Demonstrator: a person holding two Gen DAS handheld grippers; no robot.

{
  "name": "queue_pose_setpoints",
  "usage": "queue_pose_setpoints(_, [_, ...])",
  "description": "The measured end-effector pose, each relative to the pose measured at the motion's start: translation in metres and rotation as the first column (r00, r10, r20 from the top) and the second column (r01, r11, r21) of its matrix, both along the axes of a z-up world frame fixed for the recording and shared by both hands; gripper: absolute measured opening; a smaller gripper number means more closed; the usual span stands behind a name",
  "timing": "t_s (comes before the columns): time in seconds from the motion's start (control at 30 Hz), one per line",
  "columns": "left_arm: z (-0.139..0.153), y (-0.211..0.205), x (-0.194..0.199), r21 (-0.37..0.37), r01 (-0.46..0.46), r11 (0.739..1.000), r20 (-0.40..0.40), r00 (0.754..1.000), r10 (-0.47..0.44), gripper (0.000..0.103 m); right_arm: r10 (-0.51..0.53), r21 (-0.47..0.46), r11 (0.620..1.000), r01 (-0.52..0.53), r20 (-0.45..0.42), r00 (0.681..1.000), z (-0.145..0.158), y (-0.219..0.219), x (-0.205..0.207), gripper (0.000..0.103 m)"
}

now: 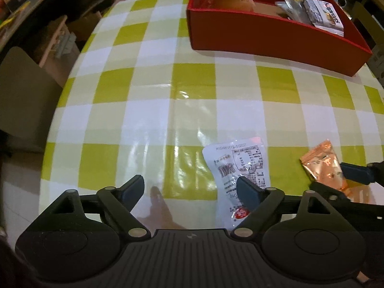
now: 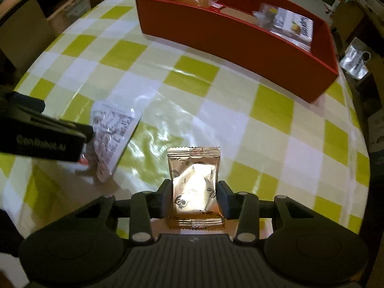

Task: Organize snacks
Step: 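Move both tools to the white pouch and gold foil packet on the cloth, then grasp the white printed pouch with the left tool while the right tool grasps the gold foil packet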

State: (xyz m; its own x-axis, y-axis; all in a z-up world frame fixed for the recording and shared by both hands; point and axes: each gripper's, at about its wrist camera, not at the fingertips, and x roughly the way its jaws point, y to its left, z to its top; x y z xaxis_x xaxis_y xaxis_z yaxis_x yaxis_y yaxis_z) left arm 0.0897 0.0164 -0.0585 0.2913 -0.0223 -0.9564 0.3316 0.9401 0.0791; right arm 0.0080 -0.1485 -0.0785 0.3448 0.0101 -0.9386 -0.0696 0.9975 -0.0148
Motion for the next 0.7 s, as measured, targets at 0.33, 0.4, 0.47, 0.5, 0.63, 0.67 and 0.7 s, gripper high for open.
queue_pose_setpoints(0.33, [-0.004,-0.024,-0.008,-0.026,0.014,1.0,-0.037,0.999,-0.015,0.09,-0.018,0.033,0.999,0.017,0.026,0.999,0.005,-0.021,-0.018,0.05])
queue_pose_setpoints(0.4, [-0.014,-0.033,-0.009,0.006,0.026,1.0,-0.045,0.999,-0.026,0.09,-0.028,0.039,0.999,0.027,0.026,0.999,0.002,-0.025,-0.019,0.05])
queue_pose_setpoints(0.47, [-0.021,-0.039,-0.01,0.014,0.023,1.0,-0.048,0.999,-0.022,0.095,-0.025,0.032,0.999,0.025,0.011,1.0,-0.006,-0.026,-0.018,0.051])
queue_pose_setpoints(0.5, [-0.021,-0.04,-0.01,0.012,0.015,1.0,-0.039,0.999,-0.015,0.095,-0.016,0.029,0.999,0.015,0.021,1.0,-0.007,-0.025,-0.019,0.051])
queue_pose_setpoints(0.63, [-0.019,-0.042,-0.016,-0.021,0.006,1.0,-0.061,0.998,-0.007,0.083,-0.006,0.033,0.999,0.005,0.022,1.0,-0.006,-0.026,-0.017,0.051])
queue_pose_setpoints(0.67, [-0.018,-0.043,-0.018,-0.027,0.012,1.0,-0.063,0.998,-0.013,0.074,0.002,0.03,1.0,-0.002,0.024,1.0,-0.006,-0.025,-0.017,0.051])
queue_pose_setpoints(0.7, [-0.016,-0.044,-0.019,-0.034,0.012,0.999,-0.069,0.998,-0.015,0.064,0.015,0.022,1.0,-0.015,0.029,0.999,-0.006,-0.024,-0.018,0.051])
